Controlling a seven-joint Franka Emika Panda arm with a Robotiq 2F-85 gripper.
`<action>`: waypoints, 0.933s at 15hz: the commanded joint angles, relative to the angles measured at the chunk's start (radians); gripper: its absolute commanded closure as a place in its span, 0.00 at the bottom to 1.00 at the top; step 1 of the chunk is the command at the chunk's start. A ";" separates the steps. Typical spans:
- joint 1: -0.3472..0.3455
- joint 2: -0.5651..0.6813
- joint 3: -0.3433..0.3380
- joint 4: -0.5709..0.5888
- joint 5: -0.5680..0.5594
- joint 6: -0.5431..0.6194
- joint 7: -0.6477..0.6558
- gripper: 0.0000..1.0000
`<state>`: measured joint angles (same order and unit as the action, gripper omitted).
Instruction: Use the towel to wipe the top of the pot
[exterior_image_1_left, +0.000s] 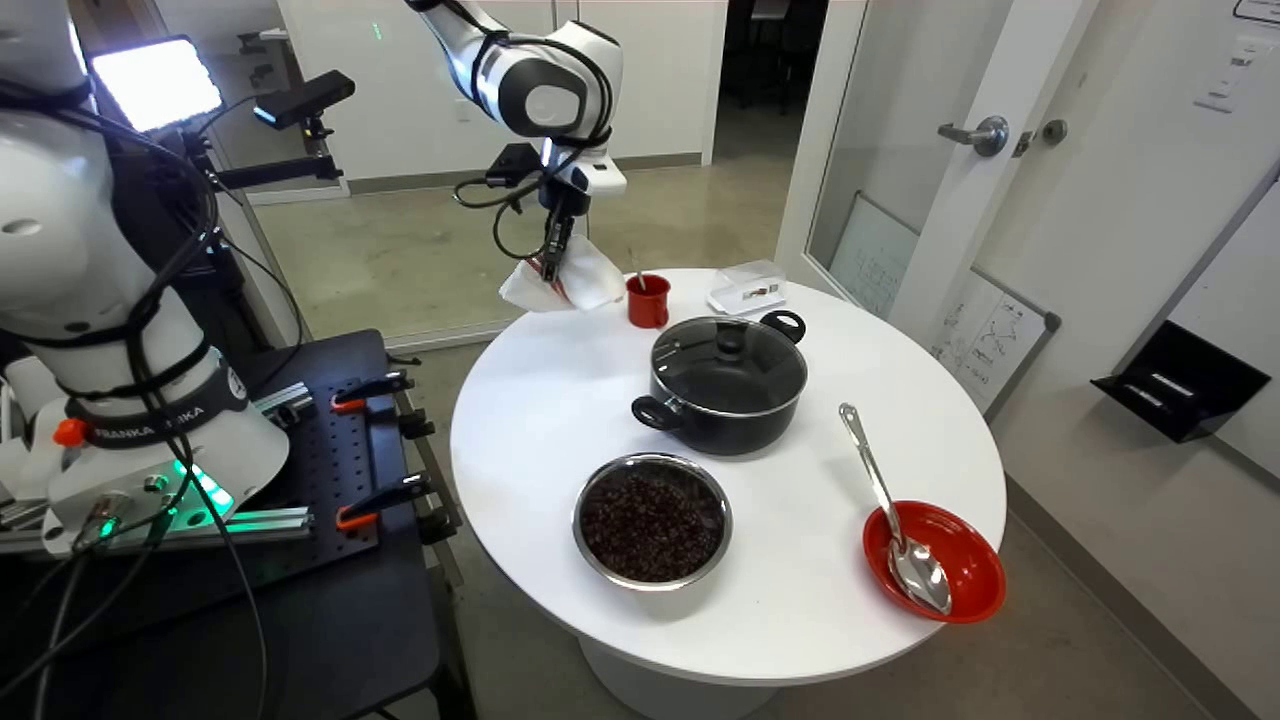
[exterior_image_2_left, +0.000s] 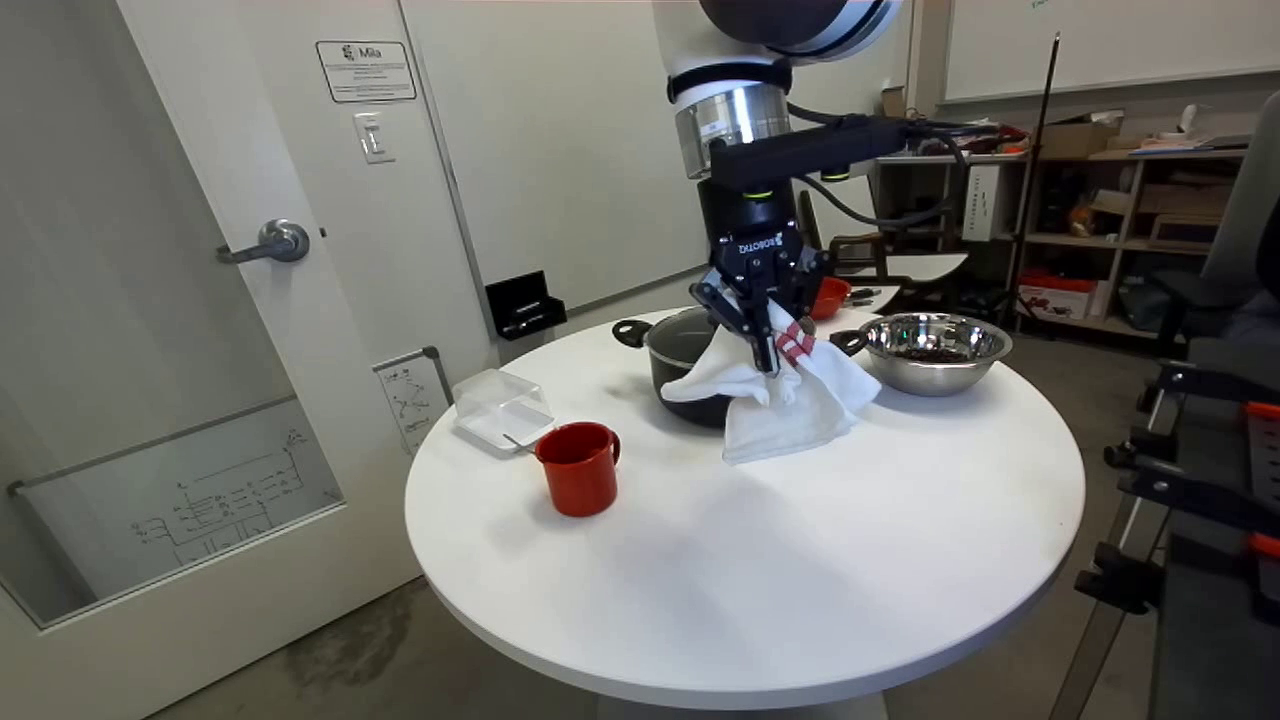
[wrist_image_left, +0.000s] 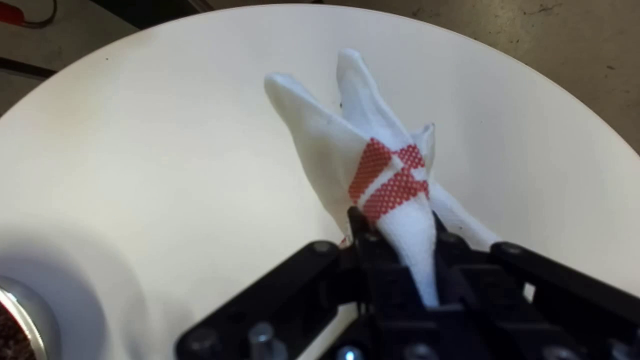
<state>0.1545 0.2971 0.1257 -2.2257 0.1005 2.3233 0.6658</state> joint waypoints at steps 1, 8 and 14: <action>0.019 -0.001 -0.019 0.002 0.008 -0.003 -0.006 0.87; 0.050 0.072 -0.010 0.000 0.012 0.057 -0.003 0.97; 0.112 0.180 -0.038 0.005 -0.018 0.197 0.018 0.97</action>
<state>0.2347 0.4347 0.1115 -2.2279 0.0924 2.4642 0.6722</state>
